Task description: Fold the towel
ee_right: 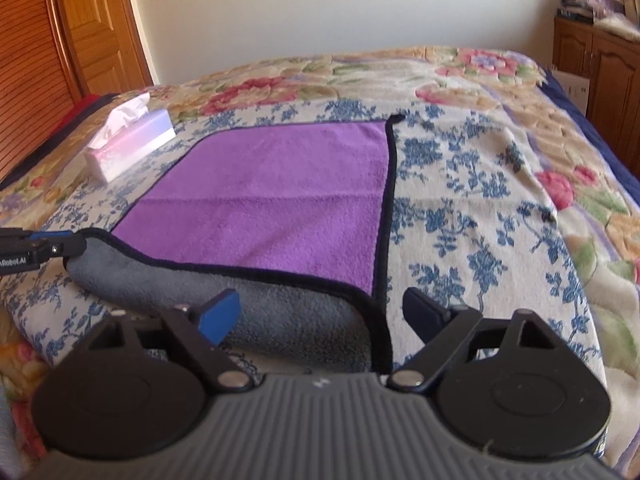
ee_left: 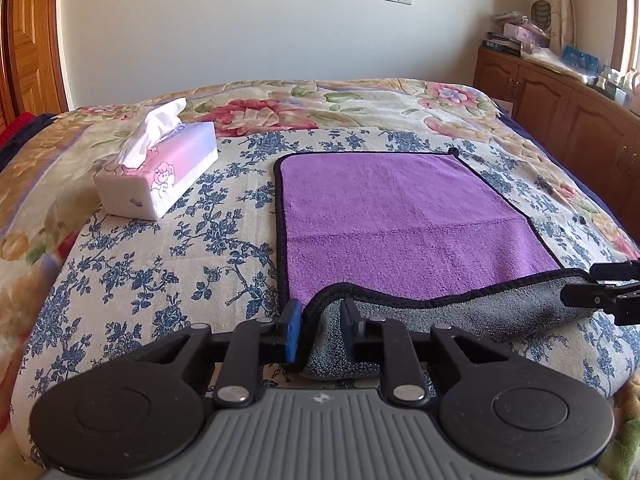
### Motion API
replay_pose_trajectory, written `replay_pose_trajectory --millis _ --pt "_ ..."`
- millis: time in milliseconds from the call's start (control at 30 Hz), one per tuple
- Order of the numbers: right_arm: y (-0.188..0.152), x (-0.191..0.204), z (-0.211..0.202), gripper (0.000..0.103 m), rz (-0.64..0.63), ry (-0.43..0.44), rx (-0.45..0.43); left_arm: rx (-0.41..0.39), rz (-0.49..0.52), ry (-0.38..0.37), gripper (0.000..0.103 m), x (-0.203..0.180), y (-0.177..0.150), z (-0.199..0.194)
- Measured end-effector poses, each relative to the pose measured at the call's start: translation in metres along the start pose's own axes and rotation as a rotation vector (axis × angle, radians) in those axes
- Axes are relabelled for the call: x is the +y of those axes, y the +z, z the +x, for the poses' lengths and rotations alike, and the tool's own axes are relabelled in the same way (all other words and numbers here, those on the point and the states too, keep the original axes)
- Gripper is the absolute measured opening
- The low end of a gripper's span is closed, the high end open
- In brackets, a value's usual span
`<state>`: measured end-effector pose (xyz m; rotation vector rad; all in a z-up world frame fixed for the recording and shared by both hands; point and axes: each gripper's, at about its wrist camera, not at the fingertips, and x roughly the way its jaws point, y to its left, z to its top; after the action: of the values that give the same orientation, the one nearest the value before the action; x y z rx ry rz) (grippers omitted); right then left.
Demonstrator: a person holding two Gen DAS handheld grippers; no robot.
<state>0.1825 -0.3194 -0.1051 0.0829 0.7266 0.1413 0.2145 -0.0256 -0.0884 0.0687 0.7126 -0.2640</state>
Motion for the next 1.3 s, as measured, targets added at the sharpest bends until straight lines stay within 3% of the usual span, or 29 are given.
replay_pose_trajectory --millis 400,700,833,933,967,1033,1200,1300 --pt "0.004 -0.004 -0.003 0.072 0.026 0.044 0.063 0.006 0.013 0.009 0.023 0.000 -0.002 0.002" --pt "0.006 -0.017 -0.005 0.044 0.053 0.028 0.081 0.007 0.014 0.011 0.023 -0.001 -0.002 0.002" --pt "0.007 -0.019 -0.005 0.024 0.045 0.023 0.092 0.007 0.015 0.011 0.023 -0.001 -0.002 0.001" --pt "0.006 -0.019 -0.005 0.018 0.032 0.017 0.098 0.009 0.016 0.011 0.023 0.000 -0.003 0.002" --pt "0.006 -0.019 -0.005 0.010 0.030 0.018 0.099 0.010 0.017 0.012 0.023 0.000 -0.004 0.003" --pt "0.007 -0.019 -0.006 0.010 0.024 0.013 0.098 0.011 0.016 0.013 0.022 0.000 -0.005 0.003" --pt "0.008 -0.018 -0.009 0.007 0.018 0.021 0.086 0.014 -0.002 -0.013 0.007 0.001 -0.004 0.002" --pt "0.008 -0.017 -0.010 0.003 0.007 0.017 0.073 0.010 -0.012 -0.031 0.007 0.000 -0.002 0.000"
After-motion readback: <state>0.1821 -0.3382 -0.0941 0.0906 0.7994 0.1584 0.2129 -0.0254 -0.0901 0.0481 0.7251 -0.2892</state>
